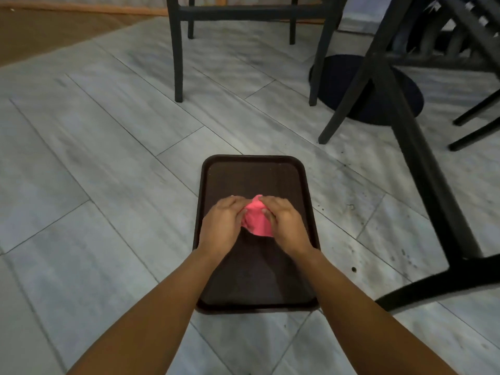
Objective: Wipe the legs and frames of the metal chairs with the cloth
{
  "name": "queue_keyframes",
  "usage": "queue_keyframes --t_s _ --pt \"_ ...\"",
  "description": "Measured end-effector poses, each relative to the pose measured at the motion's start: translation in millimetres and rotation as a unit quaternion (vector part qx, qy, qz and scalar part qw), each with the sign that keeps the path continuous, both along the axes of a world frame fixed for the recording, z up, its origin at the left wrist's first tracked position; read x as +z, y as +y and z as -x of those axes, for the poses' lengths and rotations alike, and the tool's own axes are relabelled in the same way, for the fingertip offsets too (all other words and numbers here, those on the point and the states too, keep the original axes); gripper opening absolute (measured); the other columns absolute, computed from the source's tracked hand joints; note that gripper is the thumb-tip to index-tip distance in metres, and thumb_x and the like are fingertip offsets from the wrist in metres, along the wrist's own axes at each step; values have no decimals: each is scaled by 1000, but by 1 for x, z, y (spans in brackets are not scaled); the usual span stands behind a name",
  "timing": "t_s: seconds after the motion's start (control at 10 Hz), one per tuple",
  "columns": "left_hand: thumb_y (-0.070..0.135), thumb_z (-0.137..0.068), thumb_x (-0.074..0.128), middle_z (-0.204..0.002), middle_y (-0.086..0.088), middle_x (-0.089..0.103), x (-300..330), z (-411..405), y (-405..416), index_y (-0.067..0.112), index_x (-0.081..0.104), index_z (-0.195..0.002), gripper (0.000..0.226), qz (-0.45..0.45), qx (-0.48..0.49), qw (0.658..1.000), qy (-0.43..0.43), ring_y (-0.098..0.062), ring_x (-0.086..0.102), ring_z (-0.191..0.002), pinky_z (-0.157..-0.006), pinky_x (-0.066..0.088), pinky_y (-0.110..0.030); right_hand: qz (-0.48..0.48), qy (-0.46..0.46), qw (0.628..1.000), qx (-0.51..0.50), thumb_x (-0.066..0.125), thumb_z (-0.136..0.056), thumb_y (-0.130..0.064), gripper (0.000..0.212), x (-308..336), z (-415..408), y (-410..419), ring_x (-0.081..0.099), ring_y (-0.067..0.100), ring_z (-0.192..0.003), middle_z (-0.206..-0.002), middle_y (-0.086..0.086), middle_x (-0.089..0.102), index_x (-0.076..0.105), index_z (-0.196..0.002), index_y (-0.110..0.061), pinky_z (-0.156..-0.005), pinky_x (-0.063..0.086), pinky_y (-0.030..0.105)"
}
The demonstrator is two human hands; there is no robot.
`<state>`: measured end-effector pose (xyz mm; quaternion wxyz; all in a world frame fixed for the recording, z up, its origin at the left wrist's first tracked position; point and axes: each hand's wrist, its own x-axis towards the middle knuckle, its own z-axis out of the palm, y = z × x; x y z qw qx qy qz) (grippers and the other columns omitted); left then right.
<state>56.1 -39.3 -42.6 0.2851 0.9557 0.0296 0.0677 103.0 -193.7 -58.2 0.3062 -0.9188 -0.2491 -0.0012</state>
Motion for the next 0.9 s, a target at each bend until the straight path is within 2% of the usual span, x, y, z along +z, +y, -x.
queue_keyframes --t_s 0.1,0.2,0.3,0.5,0.7,0.9 --pt "21 -98 42 -146 -3 42 -26 -1 -3 22 47 -136 39 -25 4 999 36 -20 36 -135 -112 31 -34 53 31 998 6 42 -98 -21 42 -26 -3 2 32 27 -135 -144 10 40 41 -138 -12 -111 26 38" --pt "21 -98 39 -153 -4 29 -49 1 -1 20 34 -144 46 -56 -28 995 83 -19 23 -142 -116 21 -34 135 81 987 37 34 -100 -32 52 -46 -2 2 8 22 -143 -156 3 11 18 -147 -18 -116 14 40" --pt "26 -99 35 -156 0 19 -64 0 -1 23 24 -147 49 -65 -45 990 119 -16 13 -145 -118 16 -37 167 85 981 50 34 -100 -34 57 -57 0 0 -2 21 -144 -157 0 -4 6 -148 -23 -115 7 39" --pt "36 -101 27 -158 4 -7 -78 1 -8 28 3 -149 54 -93 -63 976 185 -16 -7 -145 -117 1 -36 200 81 975 56 32 -100 -35 59 -70 4 6 -8 23 -143 -156 1 -10 1 -148 -22 -115 2 41" --pt "41 -100 26 -158 2 -12 -77 0 -3 29 -4 -148 59 -139 -81 965 207 -19 -11 -145 -117 0 -41 237 86 967 39 31 -100 -38 60 -67 4 11 -8 23 -143 -156 0 -11 -1 -148 -23 -114 3 47" --pt "40 -99 29 -158 -1 -12 -28 12 -1 26 -3 -149 61 -140 -68 967 200 -23 -9 -145 -117 1 -41 256 95 962 13 31 -100 -37 58 -12 14 9 -7 27 -143 -157 6 -4 4 -148 -21 -114 3 48"
